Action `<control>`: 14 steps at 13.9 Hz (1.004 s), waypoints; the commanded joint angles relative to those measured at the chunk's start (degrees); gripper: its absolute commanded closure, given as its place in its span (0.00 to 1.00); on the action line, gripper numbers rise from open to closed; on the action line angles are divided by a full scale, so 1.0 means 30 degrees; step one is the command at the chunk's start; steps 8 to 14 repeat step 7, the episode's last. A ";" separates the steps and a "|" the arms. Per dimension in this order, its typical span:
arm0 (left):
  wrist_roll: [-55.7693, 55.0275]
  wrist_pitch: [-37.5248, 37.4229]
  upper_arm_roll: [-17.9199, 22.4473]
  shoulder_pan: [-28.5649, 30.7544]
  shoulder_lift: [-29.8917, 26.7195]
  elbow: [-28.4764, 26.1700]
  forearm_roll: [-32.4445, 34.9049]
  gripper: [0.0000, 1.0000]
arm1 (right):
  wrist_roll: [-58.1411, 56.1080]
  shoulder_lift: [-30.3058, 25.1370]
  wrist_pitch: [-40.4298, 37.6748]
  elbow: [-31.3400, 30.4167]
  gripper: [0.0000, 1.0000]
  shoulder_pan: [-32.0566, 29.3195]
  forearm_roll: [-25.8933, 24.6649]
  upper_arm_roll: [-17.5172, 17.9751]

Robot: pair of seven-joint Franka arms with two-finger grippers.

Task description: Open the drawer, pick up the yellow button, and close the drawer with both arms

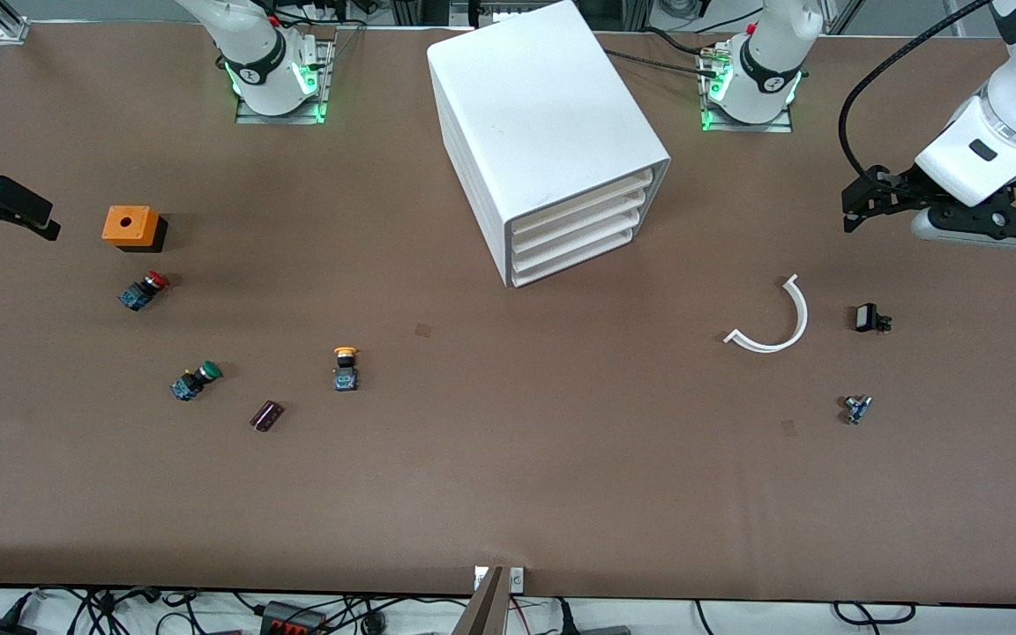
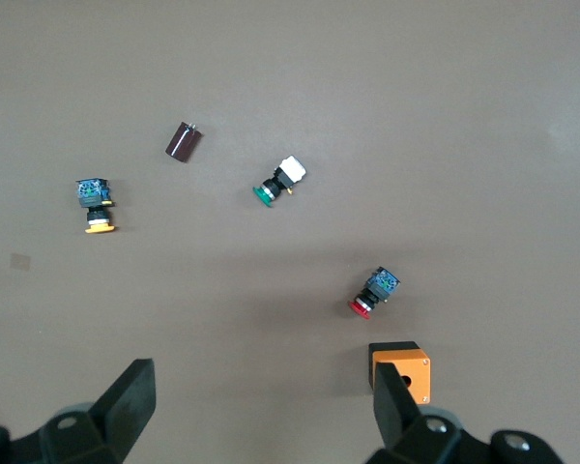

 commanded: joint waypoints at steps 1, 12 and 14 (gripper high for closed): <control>0.0189 -0.0489 -0.0079 -0.0061 0.0334 0.0687 0.0446 0.00 | -0.0366 -0.0284 -0.0135 -0.0229 0.00 -0.0174 -0.0279 0.0220; 0.0160 -0.0577 -0.0079 -0.0061 0.0334 0.0717 0.0446 0.00 | -0.0366 -0.0254 -0.0106 -0.0258 0.00 -0.0145 -0.0279 0.0220; 0.0160 -0.0577 -0.0079 -0.0061 0.0334 0.0717 0.0446 0.00 | -0.0366 -0.0254 -0.0106 -0.0258 0.00 -0.0145 -0.0279 0.0220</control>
